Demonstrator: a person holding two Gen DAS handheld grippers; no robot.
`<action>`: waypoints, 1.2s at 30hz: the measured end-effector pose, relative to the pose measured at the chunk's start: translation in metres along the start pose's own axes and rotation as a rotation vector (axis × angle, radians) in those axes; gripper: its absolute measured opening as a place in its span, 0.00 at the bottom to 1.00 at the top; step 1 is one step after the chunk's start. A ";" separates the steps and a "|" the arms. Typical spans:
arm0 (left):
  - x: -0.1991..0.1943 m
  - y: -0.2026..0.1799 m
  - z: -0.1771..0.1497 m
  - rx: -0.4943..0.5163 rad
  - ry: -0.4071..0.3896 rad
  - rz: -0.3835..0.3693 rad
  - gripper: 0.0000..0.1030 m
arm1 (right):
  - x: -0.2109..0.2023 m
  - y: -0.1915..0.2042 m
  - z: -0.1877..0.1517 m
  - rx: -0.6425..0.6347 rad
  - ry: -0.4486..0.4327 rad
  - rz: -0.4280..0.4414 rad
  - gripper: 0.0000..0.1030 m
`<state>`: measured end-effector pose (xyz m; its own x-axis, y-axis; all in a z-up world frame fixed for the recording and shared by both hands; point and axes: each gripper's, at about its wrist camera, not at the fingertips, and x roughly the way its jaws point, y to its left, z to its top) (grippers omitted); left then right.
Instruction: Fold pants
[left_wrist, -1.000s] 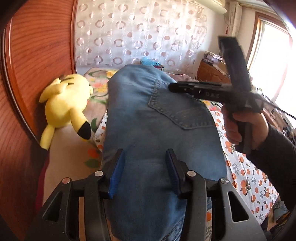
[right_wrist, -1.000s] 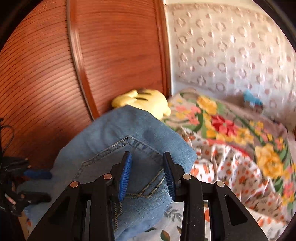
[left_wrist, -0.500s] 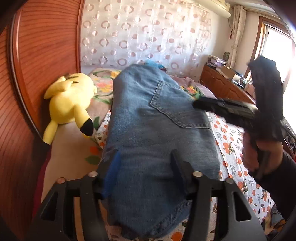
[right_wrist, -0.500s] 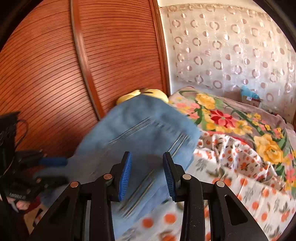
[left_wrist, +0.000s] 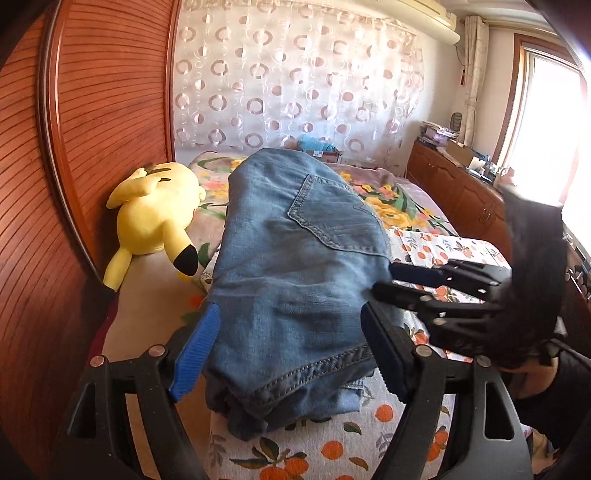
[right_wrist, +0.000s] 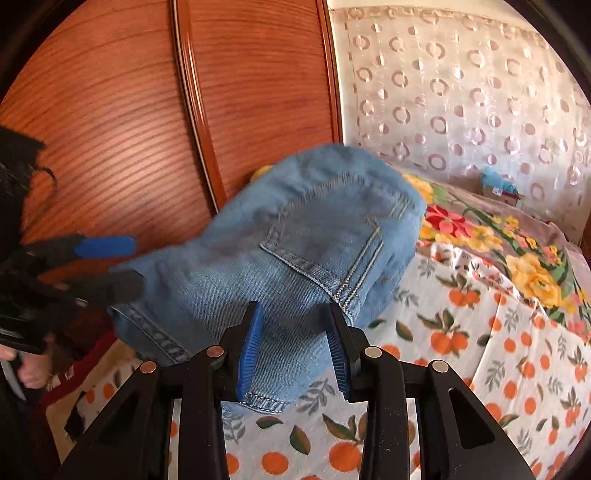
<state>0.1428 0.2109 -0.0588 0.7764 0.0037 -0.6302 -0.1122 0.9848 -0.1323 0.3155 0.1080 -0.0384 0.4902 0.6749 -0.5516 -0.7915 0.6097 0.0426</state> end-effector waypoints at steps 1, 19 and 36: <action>-0.002 -0.001 -0.001 -0.001 -0.001 0.001 0.77 | -0.003 0.000 -0.001 0.002 -0.010 -0.005 0.35; -0.013 -0.073 -0.012 0.072 -0.052 -0.023 0.77 | -0.111 -0.012 -0.052 0.119 -0.068 -0.156 0.46; -0.019 -0.161 -0.014 0.175 -0.098 -0.072 0.94 | -0.224 -0.008 -0.101 0.210 -0.155 -0.305 0.73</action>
<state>0.1371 0.0497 -0.0361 0.8361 -0.0589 -0.5453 0.0485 0.9983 -0.0336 0.1752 -0.0902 0.0007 0.7534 0.4944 -0.4337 -0.5169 0.8528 0.0743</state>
